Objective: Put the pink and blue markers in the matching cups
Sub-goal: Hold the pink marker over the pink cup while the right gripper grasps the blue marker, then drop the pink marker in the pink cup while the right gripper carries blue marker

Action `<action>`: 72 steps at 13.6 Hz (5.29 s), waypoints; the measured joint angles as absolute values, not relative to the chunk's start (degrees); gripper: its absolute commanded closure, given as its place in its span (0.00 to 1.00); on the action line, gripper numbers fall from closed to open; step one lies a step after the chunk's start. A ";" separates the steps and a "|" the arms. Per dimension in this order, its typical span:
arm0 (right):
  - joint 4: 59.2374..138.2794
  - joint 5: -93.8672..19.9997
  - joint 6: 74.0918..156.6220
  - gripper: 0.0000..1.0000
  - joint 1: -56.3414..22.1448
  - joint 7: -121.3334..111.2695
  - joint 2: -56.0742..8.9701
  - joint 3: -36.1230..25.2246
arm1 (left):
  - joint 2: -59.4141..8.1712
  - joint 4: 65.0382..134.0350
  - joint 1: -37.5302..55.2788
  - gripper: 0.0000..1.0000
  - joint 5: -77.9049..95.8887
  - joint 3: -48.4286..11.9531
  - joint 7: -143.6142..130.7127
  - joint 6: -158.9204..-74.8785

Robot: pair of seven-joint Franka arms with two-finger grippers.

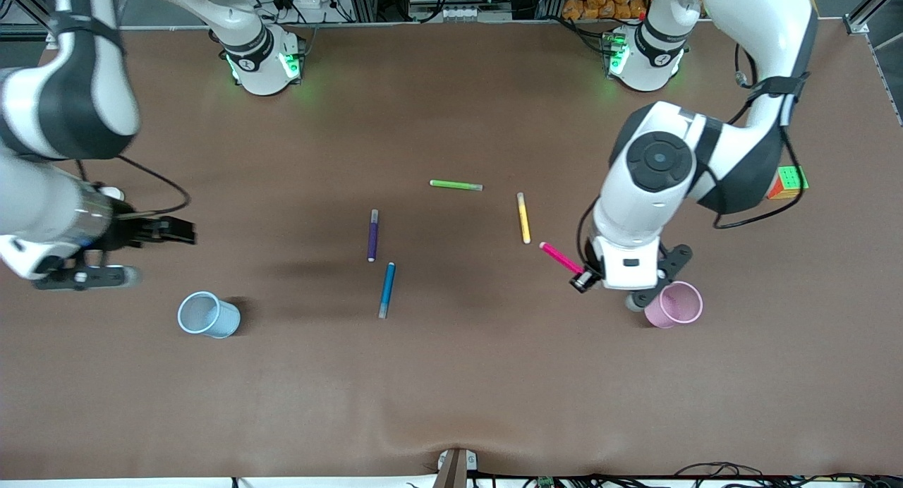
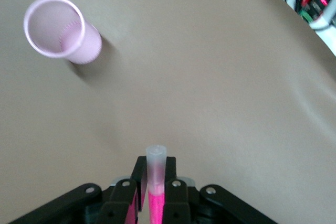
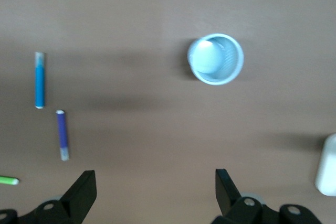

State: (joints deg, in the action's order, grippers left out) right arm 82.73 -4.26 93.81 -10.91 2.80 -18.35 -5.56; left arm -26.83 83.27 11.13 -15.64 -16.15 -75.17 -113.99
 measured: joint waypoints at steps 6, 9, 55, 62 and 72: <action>82.73 -7.90 102.83 0.00 -19.24 13.76 -25.15 -5.42 | -26.83 84.65 7.26 1.00 -23.49 -15.73 -72.27 -113.82; 82.72 -8.24 109.67 0.00 -24.06 16.50 -29.25 -5.25 | -26.84 84.81 6.25 1.00 -28.78 -15.58 -71.47 -113.82; 67.86 -8.47 88.39 1.00 -17.71 19.98 -39.03 -7.45 | -32.34 89.82 3.42 0.00 -51.84 -16.08 -81.75 -109.45; 64.68 -8.36 82.75 1.00 -4.95 18.74 -39.65 -7.58 | -26.92 87.66 3.14 0.00 -37.83 -16.15 -70.74 -107.62; 65.51 -18.81 83.42 1.00 -0.49 22.29 -44.25 -7.37 | -14.95 86.97 -1.65 0.00 -18.26 -16.09 -48.58 -100.12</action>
State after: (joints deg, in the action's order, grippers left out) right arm 65.51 -18.81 83.42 -0.49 22.29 -44.25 -7.37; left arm -14.95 86.97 -1.65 -18.26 -16.09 -48.58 -100.12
